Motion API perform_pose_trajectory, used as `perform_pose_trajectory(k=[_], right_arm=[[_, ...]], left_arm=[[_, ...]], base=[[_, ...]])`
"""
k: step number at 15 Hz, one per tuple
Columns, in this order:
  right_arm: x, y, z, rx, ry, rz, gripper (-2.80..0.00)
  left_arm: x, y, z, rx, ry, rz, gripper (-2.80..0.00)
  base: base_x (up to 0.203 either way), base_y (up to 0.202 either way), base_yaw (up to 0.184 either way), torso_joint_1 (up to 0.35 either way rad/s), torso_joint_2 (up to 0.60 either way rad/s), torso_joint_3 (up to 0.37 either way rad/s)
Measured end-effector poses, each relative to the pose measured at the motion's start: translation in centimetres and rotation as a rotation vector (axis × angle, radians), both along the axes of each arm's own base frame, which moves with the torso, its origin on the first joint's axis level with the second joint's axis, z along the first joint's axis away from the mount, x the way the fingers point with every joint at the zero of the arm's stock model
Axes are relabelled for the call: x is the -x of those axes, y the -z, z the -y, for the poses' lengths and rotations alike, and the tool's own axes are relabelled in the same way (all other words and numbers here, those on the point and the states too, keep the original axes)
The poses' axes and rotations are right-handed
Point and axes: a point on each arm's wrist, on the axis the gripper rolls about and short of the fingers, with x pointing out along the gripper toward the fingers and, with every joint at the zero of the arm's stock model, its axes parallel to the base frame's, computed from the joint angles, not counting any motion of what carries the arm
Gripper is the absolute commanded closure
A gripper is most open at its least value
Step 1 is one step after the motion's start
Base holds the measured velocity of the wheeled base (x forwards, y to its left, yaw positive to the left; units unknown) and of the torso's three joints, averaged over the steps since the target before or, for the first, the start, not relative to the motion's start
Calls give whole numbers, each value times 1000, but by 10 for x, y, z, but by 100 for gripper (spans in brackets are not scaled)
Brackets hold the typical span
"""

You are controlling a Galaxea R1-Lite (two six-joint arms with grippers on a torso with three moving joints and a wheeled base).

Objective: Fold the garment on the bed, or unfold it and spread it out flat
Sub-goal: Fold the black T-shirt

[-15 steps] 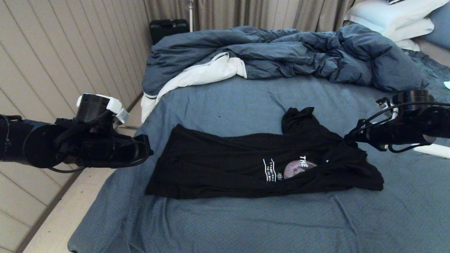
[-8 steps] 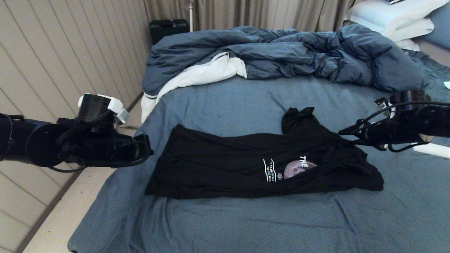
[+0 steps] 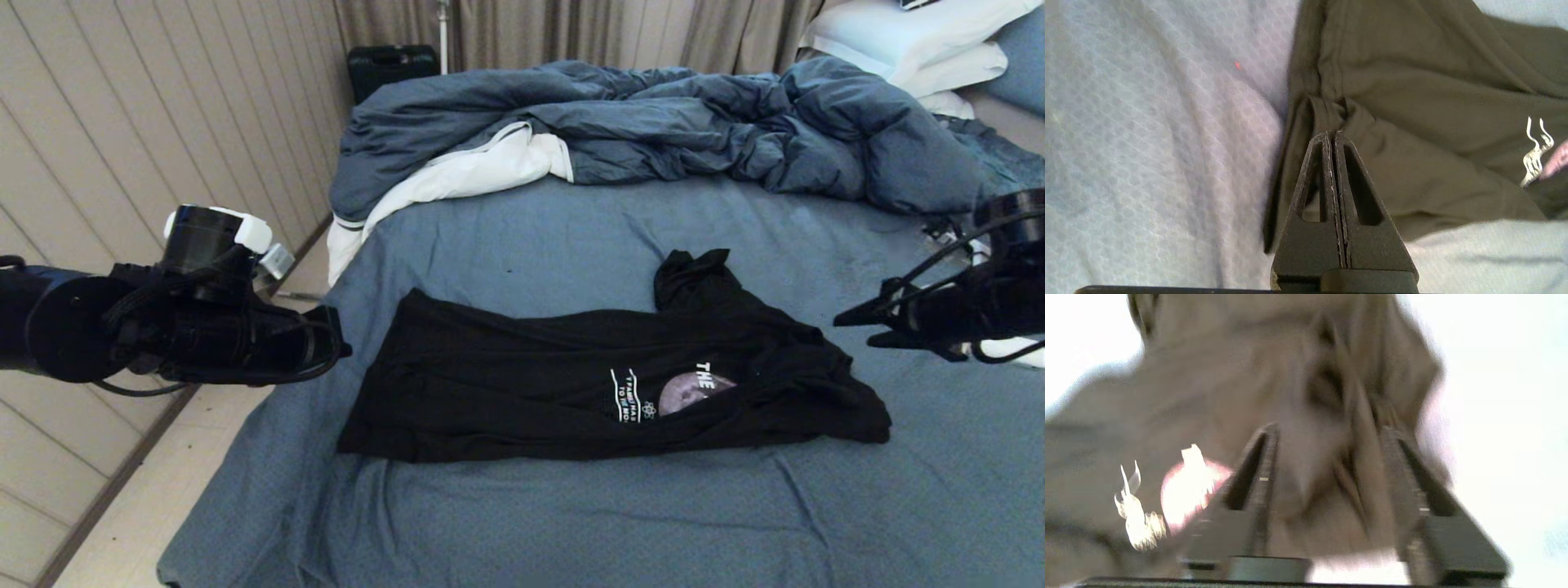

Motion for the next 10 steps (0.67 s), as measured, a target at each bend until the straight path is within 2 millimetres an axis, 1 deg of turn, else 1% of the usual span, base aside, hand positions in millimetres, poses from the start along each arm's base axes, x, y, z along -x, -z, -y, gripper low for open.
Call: perform_pose_trajectory(k=[2,4,6,8,10], right_arm=[[24,-3,0,15,-4,-34,0],[42,-2,2,17,0,-82,0],[50,2,9,25,15,-100,0],[51,9,12,29,5,-122,0],[51,16,13,26,-8,-141,0]], left_arm=[[2,-6,4,-4,17,-22,0],[2,-4,12,-10,43,-40,0],[-1,4,19,-16,59,-67,0],[-2,11,25,-23,77,-87,0],[-2,18,28,-33,84,-107,0]], base=[[0,0,0,0,0,0],[0,0,0,0,0,0],[0,0,0,0,0,0],[0,0,0,0,0,0],[0,0,0,0,0,0]])
